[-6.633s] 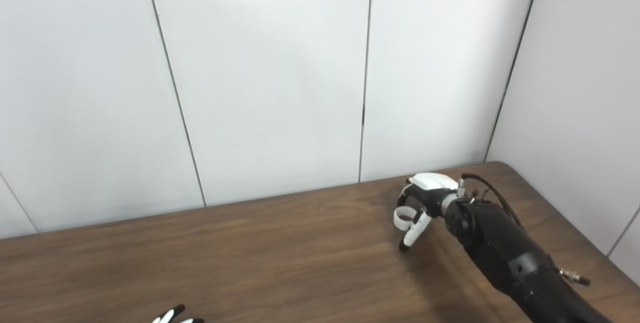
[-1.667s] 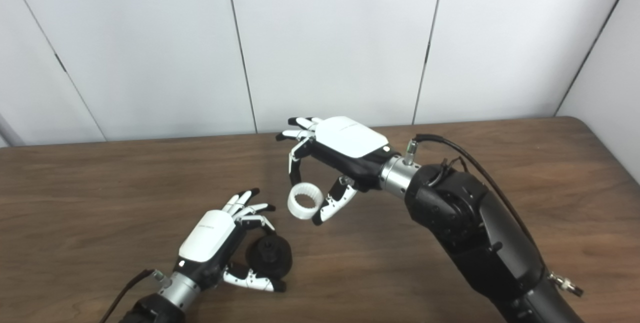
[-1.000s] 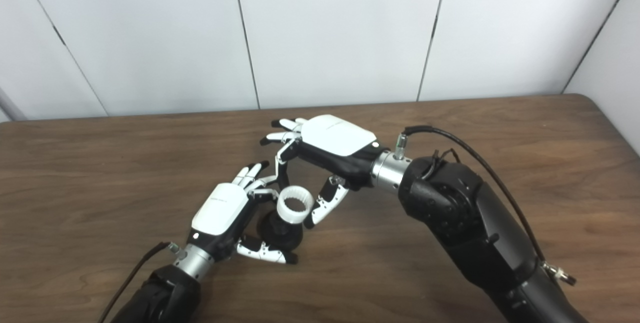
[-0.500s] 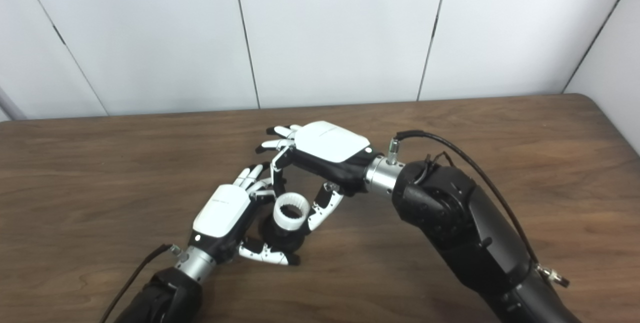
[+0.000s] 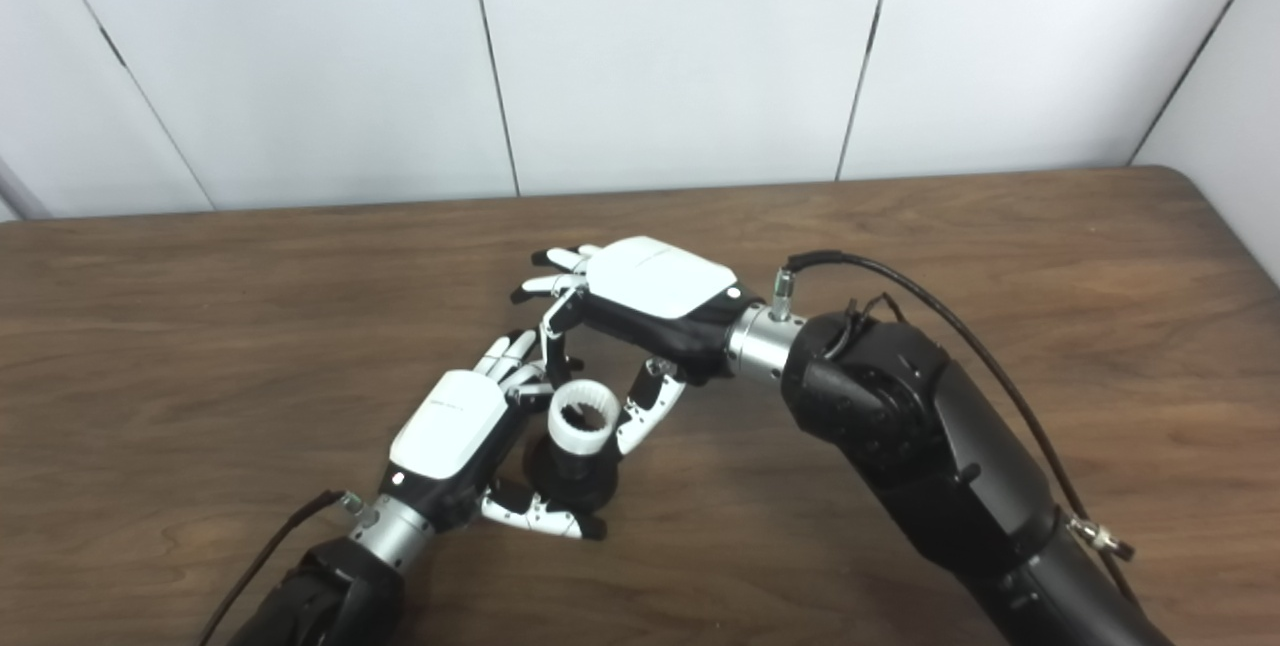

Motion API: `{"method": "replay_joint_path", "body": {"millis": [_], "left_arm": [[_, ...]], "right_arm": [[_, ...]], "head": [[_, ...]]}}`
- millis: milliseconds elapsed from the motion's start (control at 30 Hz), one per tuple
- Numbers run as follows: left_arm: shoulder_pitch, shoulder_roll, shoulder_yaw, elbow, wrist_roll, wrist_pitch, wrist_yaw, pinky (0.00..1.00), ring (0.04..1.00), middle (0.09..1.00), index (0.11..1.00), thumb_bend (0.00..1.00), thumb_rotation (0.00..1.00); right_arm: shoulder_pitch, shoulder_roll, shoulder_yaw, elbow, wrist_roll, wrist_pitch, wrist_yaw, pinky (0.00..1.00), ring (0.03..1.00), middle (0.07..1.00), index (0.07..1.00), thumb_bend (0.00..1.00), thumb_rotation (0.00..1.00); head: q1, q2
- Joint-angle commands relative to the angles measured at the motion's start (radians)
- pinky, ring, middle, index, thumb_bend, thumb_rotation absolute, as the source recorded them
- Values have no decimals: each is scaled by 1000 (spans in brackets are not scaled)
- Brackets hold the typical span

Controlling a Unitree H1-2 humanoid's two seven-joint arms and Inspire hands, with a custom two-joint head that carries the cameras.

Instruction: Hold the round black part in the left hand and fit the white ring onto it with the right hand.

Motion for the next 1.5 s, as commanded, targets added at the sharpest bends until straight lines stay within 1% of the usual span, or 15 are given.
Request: {"method": "replay_joint_path", "body": {"millis": [0, 333, 733, 1000, 1300, 1467], "left_arm": [[4, 10, -4, -27, 7, -3, -24, 1000, 1000, 860, 479, 521, 48], [14, 3, 5, -65, 5, 13, -63, 1000, 1000, 862, 479, 521, 48], [23, -1, 13, -73, 10, 8, -66, 1000, 1000, 856, 479, 521, 48], [24, -4, 14, -68, 13, 2, -57, 1000, 1000, 854, 479, 521, 48], [28, -5, 15, -83, 6, 4, -68, 1000, 1000, 856, 479, 521, 48], [31, -6, 17, -90, 1, 5, -74, 1000, 1000, 858, 479, 521, 48]], "right_arm": [[-27, 4, -8, -38, 13, -13, -5, 1000, 1000, 907, 477, 519, 129], [-12, 9, 2, -39, 16, -12, 13, 1000, 1000, 914, 476, 519, 129], [6, 11, 10, -25, 3, -20, 5, 1000, 1000, 906, 476, 520, 130], [23, 8, 10, 0, -11, -43, -16, 1000, 1000, 908, 476, 520, 128], [34, 11, 10, 33, -41, -80, -43, 1000, 1000, 910, 477, 520, 128], [34, 21, 14, 43, -44, -86, -56, 1000, 1000, 910, 477, 520, 129]], "head": [[0, 5], [4, 13], [5, 13], [6, 14], [9, 18], [14, 19]]}}
